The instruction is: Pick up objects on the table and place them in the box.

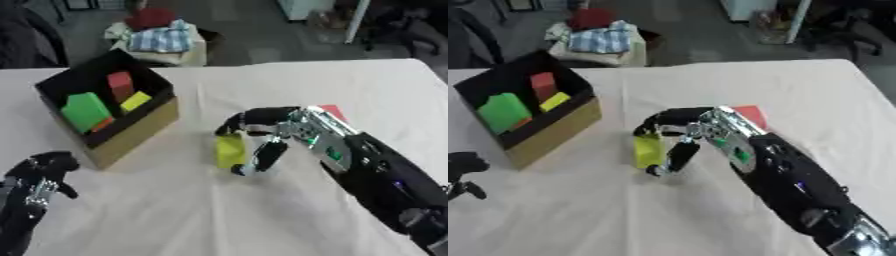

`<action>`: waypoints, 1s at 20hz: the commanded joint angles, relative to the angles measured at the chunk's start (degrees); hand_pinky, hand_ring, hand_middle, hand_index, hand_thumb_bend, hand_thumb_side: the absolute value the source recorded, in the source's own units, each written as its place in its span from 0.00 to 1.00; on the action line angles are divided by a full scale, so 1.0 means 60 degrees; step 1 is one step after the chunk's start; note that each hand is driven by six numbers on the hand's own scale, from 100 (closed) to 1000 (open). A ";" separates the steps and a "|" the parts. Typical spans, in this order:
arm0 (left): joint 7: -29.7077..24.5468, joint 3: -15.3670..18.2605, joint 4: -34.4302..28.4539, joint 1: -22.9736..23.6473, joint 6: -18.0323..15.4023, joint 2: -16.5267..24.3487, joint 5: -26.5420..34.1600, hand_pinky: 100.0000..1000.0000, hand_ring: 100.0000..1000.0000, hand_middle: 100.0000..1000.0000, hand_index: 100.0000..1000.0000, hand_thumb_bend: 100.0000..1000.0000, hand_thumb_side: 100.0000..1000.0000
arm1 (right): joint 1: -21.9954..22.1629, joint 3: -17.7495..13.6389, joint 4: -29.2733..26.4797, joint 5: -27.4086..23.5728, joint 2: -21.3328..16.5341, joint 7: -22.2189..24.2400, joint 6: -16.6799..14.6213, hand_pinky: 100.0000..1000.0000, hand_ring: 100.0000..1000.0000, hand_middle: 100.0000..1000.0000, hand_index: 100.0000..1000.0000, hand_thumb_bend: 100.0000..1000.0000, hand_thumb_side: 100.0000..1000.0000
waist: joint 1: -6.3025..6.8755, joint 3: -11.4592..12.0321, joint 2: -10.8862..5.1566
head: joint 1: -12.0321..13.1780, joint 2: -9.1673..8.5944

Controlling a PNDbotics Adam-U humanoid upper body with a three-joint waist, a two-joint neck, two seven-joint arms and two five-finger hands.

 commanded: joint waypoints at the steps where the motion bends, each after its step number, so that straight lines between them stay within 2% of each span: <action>1: 0.0002 0.0044 -0.0173 -0.0068 -0.0003 0.0106 -0.0003 0.37 0.68 0.57 0.68 0.36 0.57 | -0.0167 -0.0303 -0.0012 0.0359 -0.0070 -0.0429 -0.0048 0.73 0.74 0.58 0.72 0.09 0.27 | -0.0021 -0.0007 -0.0154 | -0.0007 -0.0080; 2: 0.0003 0.0046 -0.0174 -0.0070 -0.0003 0.0103 -0.0003 0.37 0.68 0.57 0.68 0.36 0.57 | -0.0196 -0.0411 -0.0123 0.0348 -0.0068 -0.0617 0.0007 0.70 0.69 0.46 0.59 0.01 0.21 | -0.0014 -0.0012 -0.0154 | -0.0005 -0.0078; 3: 0.0007 0.0049 -0.0175 -0.0071 -0.0003 0.0101 -0.0003 0.37 0.68 0.57 0.68 0.36 0.57 | -0.0218 -0.0513 -0.0249 0.0294 -0.0074 -0.0792 0.0090 0.70 0.67 0.43 0.56 0.00 0.19 | -0.0011 -0.0015 -0.0153 | -0.0008 -0.0076; 10: -0.0011 0.0023 -0.0172 -0.0068 -0.0001 0.0113 0.0000 0.37 0.68 0.57 0.68 0.36 0.57 | -0.0887 -0.1153 -0.0916 -0.0417 0.0013 -0.1944 0.0919 0.68 0.64 0.40 0.53 0.00 0.16 | -0.0002 0.0028 -0.0181 | -0.0054 -0.0046; 12: -0.0048 -0.0018 -0.0171 -0.0083 -0.0002 0.0107 0.0007 0.37 0.68 0.57 0.68 0.36 0.57 | -0.1237 -0.1293 -0.0702 -0.0435 0.0268 -0.2288 0.1115 0.68 0.62 0.39 0.53 0.00 0.17 | -0.0003 0.0124 -0.0193 | -0.0117 -0.0043; 16: -0.0161 -0.0131 -0.0163 -0.0125 -0.0002 0.0091 0.0024 0.37 0.68 0.57 0.68 0.36 0.57 | -0.1932 -0.1499 0.0242 -0.0285 0.1178 -0.2887 0.1492 0.69 0.62 0.40 0.55 0.00 0.17 | 0.0003 0.0463 -0.0206 | -0.0301 -0.0067; 20: -0.0281 -0.0249 -0.0150 -0.0137 0.0003 0.0076 0.0048 0.37 0.68 0.57 0.68 0.36 0.57 | -0.2421 -0.1851 0.1269 0.0221 0.2146 -0.2894 0.1296 0.71 0.64 0.43 0.58 0.00 0.19 | 0.0013 0.0896 -0.0223 | -0.0515 -0.0066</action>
